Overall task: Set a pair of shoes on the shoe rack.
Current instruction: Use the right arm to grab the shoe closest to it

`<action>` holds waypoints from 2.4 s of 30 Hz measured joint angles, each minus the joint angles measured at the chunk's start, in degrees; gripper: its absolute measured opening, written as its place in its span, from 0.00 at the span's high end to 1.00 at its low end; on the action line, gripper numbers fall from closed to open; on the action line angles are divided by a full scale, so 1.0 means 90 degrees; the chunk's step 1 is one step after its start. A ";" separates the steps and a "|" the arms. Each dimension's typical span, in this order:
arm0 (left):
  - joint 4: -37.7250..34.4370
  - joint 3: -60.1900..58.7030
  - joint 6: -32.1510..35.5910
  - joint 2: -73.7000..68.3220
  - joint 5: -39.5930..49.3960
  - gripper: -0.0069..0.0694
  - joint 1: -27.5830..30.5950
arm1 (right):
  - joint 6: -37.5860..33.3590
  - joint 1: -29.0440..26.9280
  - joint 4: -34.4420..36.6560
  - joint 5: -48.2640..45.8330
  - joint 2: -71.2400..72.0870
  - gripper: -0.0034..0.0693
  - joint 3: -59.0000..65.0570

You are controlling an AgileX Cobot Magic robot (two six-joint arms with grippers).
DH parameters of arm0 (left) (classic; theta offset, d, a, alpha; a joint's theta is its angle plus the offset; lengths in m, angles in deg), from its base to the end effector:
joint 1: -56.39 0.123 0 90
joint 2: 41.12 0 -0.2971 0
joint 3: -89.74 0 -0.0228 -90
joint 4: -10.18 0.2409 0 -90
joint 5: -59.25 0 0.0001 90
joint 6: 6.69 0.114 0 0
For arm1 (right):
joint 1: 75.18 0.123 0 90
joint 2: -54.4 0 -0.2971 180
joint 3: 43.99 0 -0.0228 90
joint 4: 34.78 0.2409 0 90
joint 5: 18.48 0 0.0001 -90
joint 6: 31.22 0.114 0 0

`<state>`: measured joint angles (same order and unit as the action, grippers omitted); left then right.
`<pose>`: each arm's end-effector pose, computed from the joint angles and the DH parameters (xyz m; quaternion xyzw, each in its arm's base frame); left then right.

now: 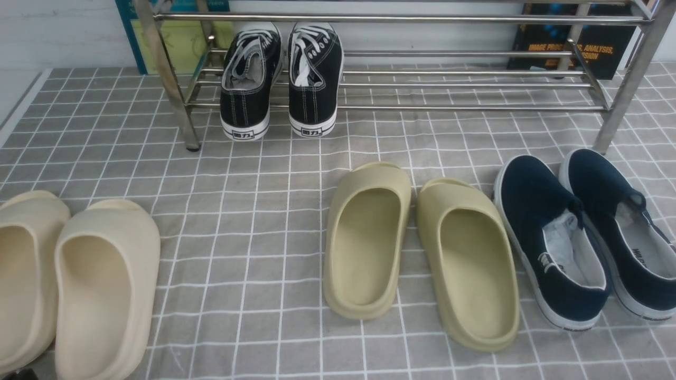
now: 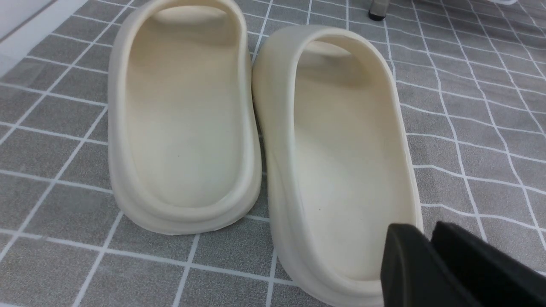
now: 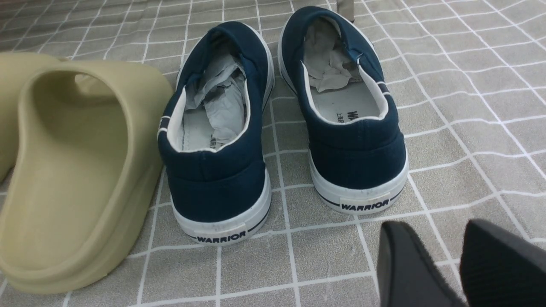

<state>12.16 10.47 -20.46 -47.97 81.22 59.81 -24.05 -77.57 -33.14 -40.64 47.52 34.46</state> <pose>0.0520 0.0046 0.1620 -0.1119 0.8016 -0.0384 0.5860 0.0520 -0.0009 0.1666 0.0747 0.8029 0.0368 0.5903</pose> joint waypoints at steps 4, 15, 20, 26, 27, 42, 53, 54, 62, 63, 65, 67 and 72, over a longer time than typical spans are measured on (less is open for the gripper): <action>0.0000 0.0000 0.0000 0.0000 0.0000 0.79 0.0000 | 0.0000 0.0000 0.0000 0.0000 0.0000 0.62 0.0000; 0.0000 0.0000 0.0007 0.0000 0.0000 0.77 0.0000 | 0.0000 0.0000 0.0000 0.0000 0.0000 0.62 0.0000; 0.0000 0.0000 0.0007 0.0000 0.0000 0.77 0.0000 | 0.0000 0.0000 0.0000 0.0000 0.0000 0.62 0.0000; 0.0000 0.0000 0.0007 0.0000 0.0000 0.76 0.0000 | 0.0000 0.0000 0.0000 0.0000 0.0000 0.62 0.0000; 0.0000 0.0000 0.0007 0.0000 0.0000 0.76 0.0000 | 0.0000 0.0000 0.0000 0.0000 0.0000 0.62 0.0000; 0.0000 0.0000 0.0007 0.0000 0.0000 0.74 0.0000 | 0.0000 0.0000 0.1330 0.0012 0.0000 0.62 0.0000; 0.0000 0.0000 0.0007 0.0000 0.0000 0.73 0.0000 | 0.0269 0.0000 0.5819 -0.0035 0.0000 0.62 0.0061; 0.0000 0.0000 0.0007 0.0000 0.0000 0.73 0.0000 | 0.0269 0.0000 0.5900 0.0056 0.0000 0.62 0.0061; 0.0000 0.0000 0.0007 0.0000 0.0000 0.72 0.0000 | -0.0036 0.0000 0.5899 0.0624 0.0000 0.62 0.0061; 0.0000 0.0000 0.0007 0.0000 0.0000 0.72 0.0000 | -0.0264 0.0000 0.5899 0.0597 0.0000 0.62 0.0046; 0.0000 0.0000 0.0007 0.0000 0.0000 0.71 0.0000 | -0.0849 0.0000 0.5899 0.0506 0.0000 0.63 -0.0101; 0.0000 0.0000 0.0007 0.0000 0.0000 0.71 0.0000 | -0.1355 0.0000 0.5809 0.0463 0.0000 0.66 -0.0344; 0.0000 0.0000 0.0007 0.0000 0.0000 0.71 0.0000 | -0.2383 0.0000 0.5001 0.0131 -0.0831 0.92 -0.1524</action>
<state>12.16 10.47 -20.40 -47.97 81.22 59.81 -45.50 -77.57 11.87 -39.47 40.04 20.75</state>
